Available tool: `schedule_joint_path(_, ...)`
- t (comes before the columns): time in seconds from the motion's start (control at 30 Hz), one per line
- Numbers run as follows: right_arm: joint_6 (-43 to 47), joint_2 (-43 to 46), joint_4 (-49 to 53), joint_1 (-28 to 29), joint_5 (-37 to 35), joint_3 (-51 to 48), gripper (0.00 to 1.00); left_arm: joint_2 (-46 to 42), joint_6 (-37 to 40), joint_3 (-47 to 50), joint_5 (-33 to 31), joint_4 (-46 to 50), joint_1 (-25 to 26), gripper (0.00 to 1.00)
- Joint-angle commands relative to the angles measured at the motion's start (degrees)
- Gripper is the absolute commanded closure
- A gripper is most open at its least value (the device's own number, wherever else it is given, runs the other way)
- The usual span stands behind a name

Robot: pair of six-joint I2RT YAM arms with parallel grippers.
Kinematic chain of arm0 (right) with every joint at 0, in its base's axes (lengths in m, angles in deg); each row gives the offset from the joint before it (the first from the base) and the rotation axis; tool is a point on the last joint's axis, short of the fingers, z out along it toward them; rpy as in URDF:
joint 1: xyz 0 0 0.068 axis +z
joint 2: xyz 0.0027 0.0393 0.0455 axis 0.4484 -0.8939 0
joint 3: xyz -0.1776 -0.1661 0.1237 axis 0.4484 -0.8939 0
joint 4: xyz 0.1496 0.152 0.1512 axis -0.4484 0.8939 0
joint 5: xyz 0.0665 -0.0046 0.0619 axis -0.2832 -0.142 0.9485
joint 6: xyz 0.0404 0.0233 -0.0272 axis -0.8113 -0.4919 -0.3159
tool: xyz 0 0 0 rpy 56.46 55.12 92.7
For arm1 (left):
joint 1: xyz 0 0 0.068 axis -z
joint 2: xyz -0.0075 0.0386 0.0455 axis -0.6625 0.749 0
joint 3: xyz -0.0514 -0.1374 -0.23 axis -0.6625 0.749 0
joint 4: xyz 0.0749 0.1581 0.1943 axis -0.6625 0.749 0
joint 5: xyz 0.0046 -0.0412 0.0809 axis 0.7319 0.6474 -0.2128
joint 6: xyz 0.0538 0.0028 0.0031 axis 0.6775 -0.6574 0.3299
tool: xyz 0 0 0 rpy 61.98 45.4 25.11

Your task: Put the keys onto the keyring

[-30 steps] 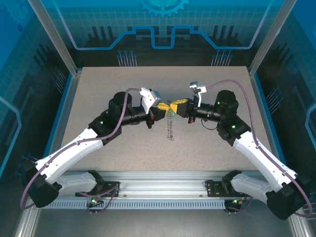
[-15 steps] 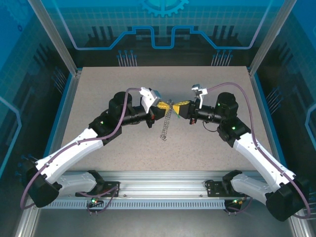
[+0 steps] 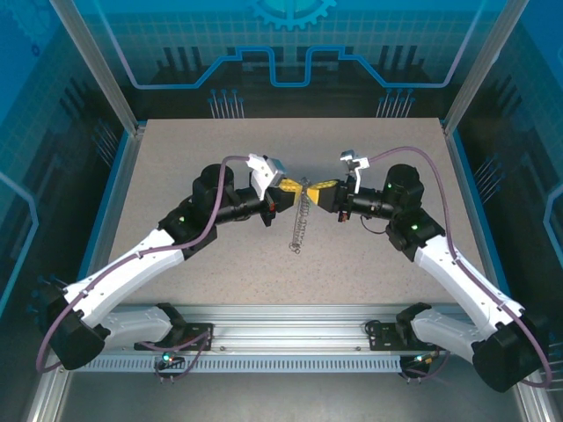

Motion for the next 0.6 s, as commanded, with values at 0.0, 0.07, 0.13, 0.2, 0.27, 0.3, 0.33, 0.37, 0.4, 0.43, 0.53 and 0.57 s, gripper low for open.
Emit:
schedule_joint_path(0.0,0.6,0.3,4.4,-0.2,2.0,-0.5,0.76,-1.7,-2.8,0.6,-2.4,-10.2,0.6,1.00)
schedule_joint_path(0.07,-0.1,1.8,4.4,-1.9,1.6,-1.4,0.66,-1.7,-3.8,1.7,-3.6,-12.4,0.5,1.00)
schedule_joint_path(0.13,-0.8,3.9,4.5,-3.9,1.6,-2.2,0.63,-1.9,-5.1,2.7,-3.9,-14.8,0.5,1.00)
schedule_joint_path(0.2,-1.6,5.4,4.6,-5.6,1.7,-2.3,0.62,-1.8,-6.1,3.4,-3.6,-16.6,0.4,1.00)
schedule_joint_path(0.27,-2.3,6.5,4.8,-6.5,1.9,-1.9,0.62,-1.4,-7.2,3.9,-2.3,-18.3,0.3,1.00)
schedule_joint_path(0.3,-2.5,6.8,4.9,-6.7,1.6,-1.6,0.62,-1.3,-7.6,4.0,-1.5,-18.8,0.2,1.00)
schedule_joint_path(0.33,-2.8,7.3,4.8,-6.7,1.1,-1.3,0.62,-1.1,-8.2,4.1,-0.5,-19.7,0.0,1.00)
schedule_joint_path(0.37,-3.1,7.6,4.5,-6.7,0.6,-0.9,0.62,-0.8,-9.0,4.4,0.2,-20.8,-0.2,1.00)
schedule_joint_path(0.4,-3.5,7.8,4.2,-6.7,0.1,-0.6,0.62,-0.6,-9.9,4.7,0.9,-21.9,-0.5,1.00)
schedule_joint_path(0.43,-4.1,7.9,3.6,-6.7,-0.4,-0.3,0.62,-0.4,-11.2,5.0,2.0,-23.5,-1.0,1.00)
schedule_joint_path(0.53,-5.7,8.0,1.0,-6.7,-1.7,0.4,0.62,0.8,-16.4,6.0,5.5,-28.9,-3.0,1.00)
schedule_joint_path(0.57,-6.4,7.9,-0.1,-6.7,-1.9,0.5,0.62,1.3,-18.3,6.3,6.6,-30.7,-3.7,1.00)
